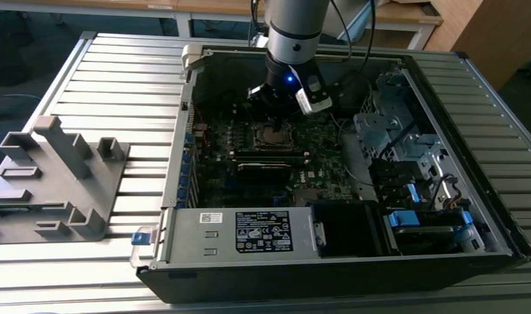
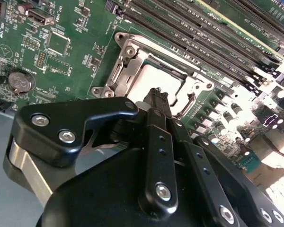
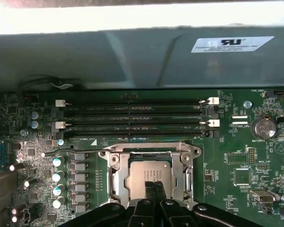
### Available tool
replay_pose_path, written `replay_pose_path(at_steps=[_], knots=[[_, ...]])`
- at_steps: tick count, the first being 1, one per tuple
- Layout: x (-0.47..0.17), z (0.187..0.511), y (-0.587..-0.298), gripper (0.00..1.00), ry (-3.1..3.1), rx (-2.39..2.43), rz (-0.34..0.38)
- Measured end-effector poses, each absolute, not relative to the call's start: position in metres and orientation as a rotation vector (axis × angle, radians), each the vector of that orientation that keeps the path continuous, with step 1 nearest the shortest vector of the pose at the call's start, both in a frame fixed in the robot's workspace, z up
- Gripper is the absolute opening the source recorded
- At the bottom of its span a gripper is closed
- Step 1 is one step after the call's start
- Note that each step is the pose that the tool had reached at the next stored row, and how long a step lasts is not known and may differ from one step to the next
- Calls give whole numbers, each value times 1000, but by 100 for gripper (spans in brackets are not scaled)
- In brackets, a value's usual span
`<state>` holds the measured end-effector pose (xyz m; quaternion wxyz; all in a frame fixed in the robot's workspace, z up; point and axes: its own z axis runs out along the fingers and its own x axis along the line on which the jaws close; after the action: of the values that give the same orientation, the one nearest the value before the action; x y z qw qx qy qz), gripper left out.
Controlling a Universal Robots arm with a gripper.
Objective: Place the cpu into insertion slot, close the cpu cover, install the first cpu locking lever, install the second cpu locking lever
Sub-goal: 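Close the cpu cover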
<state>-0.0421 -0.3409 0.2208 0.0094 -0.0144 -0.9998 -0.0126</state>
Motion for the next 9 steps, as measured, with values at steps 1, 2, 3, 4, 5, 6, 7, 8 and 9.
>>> replay_pose_path(at_steps=[1,2,3,4,5,6,7,8,9], knots=[[-42,221,-341,10,-3122,-45,-39],[-43,221,-341,10,-3122,-45,-39],[-43,220,-341,10,-3122,-45,-39],[-44,220,-341,10,-3122,-45,-39],[-44,220,-341,10,-3122,-45,-39],[-44,219,-341,10,-3122,-45,-40],[-44,218,-341,10,-3122,-45,-39],[-44,218,-341,10,-3122,-45,-39],[-44,218,-341,10,-3122,-45,-39]])
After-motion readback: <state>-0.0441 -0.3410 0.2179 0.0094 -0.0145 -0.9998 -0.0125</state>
